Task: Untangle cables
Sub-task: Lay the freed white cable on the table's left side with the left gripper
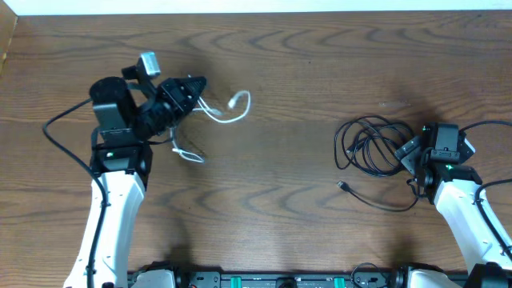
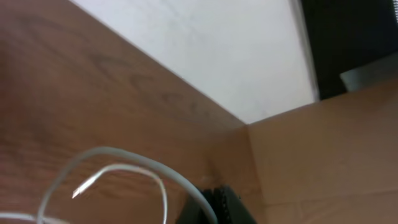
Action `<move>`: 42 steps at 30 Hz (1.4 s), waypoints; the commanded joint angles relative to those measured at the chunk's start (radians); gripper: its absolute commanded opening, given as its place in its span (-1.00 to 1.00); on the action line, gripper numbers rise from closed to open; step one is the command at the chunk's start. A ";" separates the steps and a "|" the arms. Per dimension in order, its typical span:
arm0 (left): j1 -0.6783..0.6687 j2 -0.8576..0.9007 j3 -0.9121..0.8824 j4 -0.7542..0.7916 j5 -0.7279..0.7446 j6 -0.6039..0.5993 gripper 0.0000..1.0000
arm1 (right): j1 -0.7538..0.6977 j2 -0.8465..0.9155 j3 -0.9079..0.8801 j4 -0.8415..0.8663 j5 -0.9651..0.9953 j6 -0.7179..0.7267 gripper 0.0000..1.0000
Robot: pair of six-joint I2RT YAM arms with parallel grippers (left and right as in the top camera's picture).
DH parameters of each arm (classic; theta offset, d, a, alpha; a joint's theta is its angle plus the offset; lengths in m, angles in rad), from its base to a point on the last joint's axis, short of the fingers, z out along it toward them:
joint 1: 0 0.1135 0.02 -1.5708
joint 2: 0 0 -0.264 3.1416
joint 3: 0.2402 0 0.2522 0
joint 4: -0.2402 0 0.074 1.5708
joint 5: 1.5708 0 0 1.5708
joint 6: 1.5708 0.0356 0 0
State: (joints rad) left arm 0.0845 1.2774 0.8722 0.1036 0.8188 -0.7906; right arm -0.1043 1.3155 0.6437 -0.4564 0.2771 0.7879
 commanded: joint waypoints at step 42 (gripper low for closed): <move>0.604 0.084 0.016 0.008 -0.476 0.005 -0.85 | 0.028 0.101 0.002 0.056 -0.081 0.000 0.98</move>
State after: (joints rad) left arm 0.7341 1.2907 0.8722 0.1020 0.2428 -0.7242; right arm -0.0853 1.4128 0.6437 -0.4023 0.1940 0.7879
